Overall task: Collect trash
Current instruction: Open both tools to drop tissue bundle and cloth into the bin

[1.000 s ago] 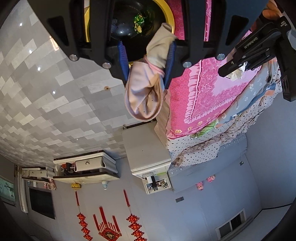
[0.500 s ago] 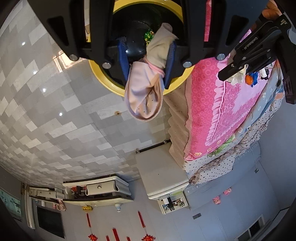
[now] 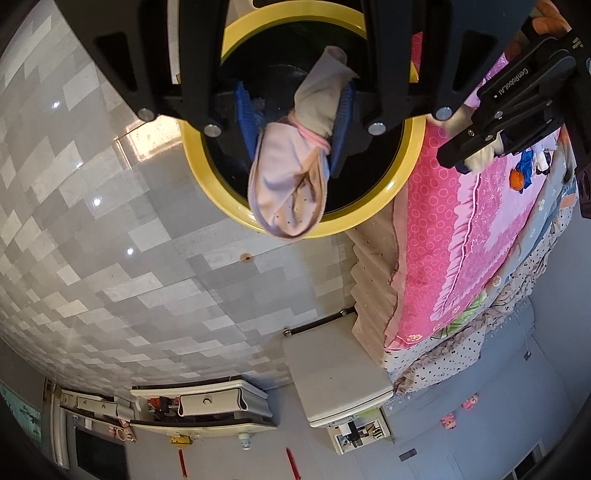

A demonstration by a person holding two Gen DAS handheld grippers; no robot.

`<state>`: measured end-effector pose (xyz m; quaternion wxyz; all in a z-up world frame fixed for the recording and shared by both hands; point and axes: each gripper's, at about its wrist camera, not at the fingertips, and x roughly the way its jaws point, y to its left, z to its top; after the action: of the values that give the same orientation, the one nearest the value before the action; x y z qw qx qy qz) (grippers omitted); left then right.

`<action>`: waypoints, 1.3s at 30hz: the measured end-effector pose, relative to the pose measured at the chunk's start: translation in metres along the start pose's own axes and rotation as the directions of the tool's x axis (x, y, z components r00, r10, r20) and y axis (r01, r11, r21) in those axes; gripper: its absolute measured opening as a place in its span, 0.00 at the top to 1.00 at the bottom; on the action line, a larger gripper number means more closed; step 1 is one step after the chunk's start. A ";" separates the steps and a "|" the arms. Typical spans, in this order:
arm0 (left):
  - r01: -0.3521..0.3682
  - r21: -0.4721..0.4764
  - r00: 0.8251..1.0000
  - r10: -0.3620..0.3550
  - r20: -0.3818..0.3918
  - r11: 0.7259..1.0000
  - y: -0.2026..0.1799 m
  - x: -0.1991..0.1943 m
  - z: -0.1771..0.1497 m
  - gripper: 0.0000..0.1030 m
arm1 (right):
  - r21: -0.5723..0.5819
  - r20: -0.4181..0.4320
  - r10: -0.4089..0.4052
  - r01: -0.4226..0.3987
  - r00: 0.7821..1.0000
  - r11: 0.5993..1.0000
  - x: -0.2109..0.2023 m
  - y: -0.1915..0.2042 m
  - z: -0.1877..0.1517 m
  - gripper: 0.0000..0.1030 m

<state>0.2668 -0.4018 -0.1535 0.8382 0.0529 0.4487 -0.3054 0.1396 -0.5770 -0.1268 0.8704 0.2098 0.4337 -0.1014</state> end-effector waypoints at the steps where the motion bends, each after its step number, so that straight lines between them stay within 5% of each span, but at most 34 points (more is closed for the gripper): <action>1: 0.001 -0.005 1.000 -0.001 0.005 1.000 0.000 -0.002 0.001 0.59 | 0.002 0.000 0.002 -0.002 1.000 1.000 -0.001 0.000 0.001 0.67; 6: -0.009 -0.023 1.000 0.010 0.023 1.000 0.005 -0.012 0.001 0.47 | 0.011 -0.004 -0.013 0.013 1.000 1.000 -0.002 -0.003 0.001 0.60; 8: -0.013 -0.031 0.999 0.014 0.032 0.999 0.007 -0.017 -0.001 0.42 | 0.023 -0.007 -0.025 0.025 1.000 0.999 -0.002 -0.006 0.000 0.47; 21: -0.105 -0.083 0.987 0.114 0.117 0.991 0.051 -0.065 0.000 0.25 | 0.025 0.033 0.000 0.000 0.999 1.000 -0.019 0.013 -0.002 0.46; 39: -0.285 -0.274 0.921 0.342 0.188 0.919 0.200 -0.179 -0.035 0.22 | -0.203 0.082 0.186 -0.166 0.979 0.965 -0.048 0.157 0.012 0.36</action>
<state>0.2800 -0.1440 -0.0711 0.9232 -0.0137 0.3670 -0.1136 0.1754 -0.4430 -0.0389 0.9130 0.1559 0.3768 0.0089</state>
